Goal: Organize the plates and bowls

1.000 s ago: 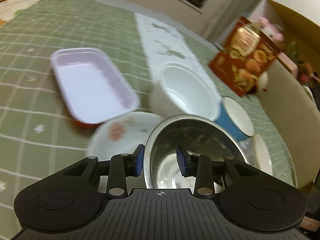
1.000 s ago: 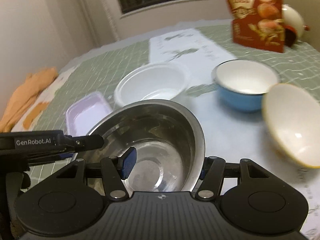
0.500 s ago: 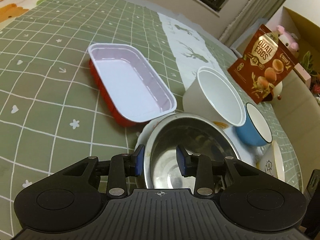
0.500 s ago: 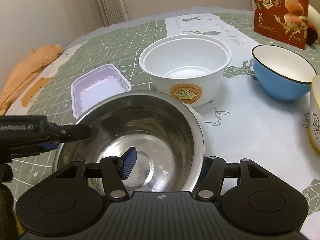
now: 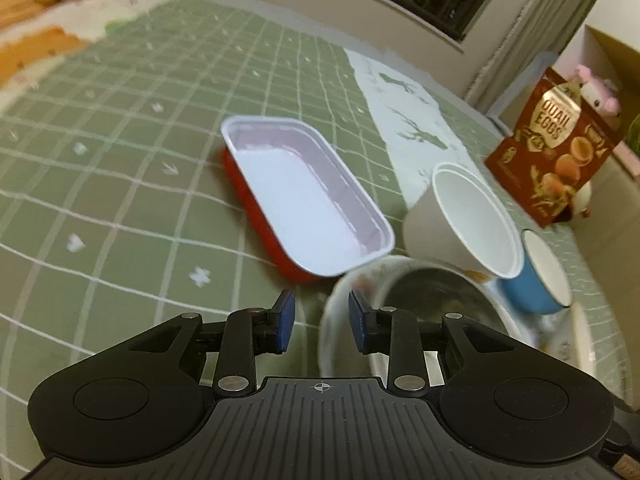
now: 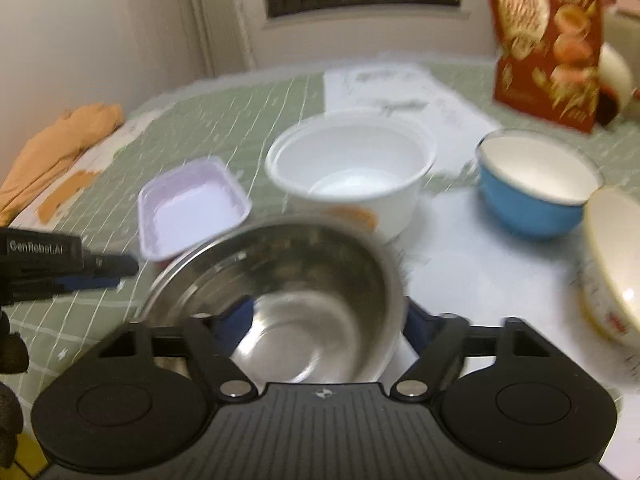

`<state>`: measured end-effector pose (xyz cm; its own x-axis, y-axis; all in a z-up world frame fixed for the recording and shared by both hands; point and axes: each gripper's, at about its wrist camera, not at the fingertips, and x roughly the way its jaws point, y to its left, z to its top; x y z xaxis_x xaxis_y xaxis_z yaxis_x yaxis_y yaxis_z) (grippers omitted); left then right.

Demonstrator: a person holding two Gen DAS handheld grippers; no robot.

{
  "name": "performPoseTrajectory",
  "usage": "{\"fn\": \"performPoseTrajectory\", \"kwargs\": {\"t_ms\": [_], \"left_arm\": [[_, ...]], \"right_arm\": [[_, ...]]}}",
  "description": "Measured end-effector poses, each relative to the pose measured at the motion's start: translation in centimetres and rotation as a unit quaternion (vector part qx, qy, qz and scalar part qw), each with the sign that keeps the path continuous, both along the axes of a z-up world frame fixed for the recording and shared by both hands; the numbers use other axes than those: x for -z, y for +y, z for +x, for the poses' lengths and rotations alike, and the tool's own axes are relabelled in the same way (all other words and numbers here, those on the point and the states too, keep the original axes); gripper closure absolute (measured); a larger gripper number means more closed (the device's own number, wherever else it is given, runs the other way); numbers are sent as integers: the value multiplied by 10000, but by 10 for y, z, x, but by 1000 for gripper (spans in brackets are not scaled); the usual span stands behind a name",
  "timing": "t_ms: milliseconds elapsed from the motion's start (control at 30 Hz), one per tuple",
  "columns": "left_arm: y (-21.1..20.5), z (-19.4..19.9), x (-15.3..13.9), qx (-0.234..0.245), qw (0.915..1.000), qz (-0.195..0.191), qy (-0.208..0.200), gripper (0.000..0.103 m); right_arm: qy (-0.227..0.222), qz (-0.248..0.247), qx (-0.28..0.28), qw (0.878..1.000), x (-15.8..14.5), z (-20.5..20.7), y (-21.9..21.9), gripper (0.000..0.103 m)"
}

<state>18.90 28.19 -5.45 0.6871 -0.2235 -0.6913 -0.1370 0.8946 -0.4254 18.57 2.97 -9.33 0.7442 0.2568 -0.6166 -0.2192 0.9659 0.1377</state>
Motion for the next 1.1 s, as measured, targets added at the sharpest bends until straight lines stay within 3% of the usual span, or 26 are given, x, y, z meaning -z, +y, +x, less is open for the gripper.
{"fn": "performPoseTrajectory", "kwargs": {"t_ms": [233, 467, 600, 700, 767, 933, 967, 1100], "left_arm": [[2, 3, 5, 54, 9997, -246, 18, 69], [2, 5, 7, 115, 9995, -303, 10, 67], [0, 6, 10, 374, 9980, -502, 69, 67], [-6, 7, 9, 345, 9990, -259, 67, 67], [-7, 11, 14, 257, 9994, -141, 201, 59], [-13, 27, 29, 372, 9980, -211, 464, 64], [-16, 29, 30, 418, 9976, -271, 487, 58], [-32, 33, 25, 446, 9973, 107, 574, 55]], "right_arm": [[191, 35, 41, 9998, 7, 9, -5, 20], [951, 564, 190, 9937, 32, 28, -14, 20], [1039, 579, 151, 9928, 38, 28, -12, 20], [1019, 587, 96, 9930, 38, 28, -11, 20], [1014, 599, 3, 9930, 37, 28, -9, 22], [928, 340, -262, 9948, 37, 31, 4, 24], [931, 317, -274, 9948, 38, 32, 5, 24], [1008, 632, -306, 9924, 34, 29, -8, 29]]}}
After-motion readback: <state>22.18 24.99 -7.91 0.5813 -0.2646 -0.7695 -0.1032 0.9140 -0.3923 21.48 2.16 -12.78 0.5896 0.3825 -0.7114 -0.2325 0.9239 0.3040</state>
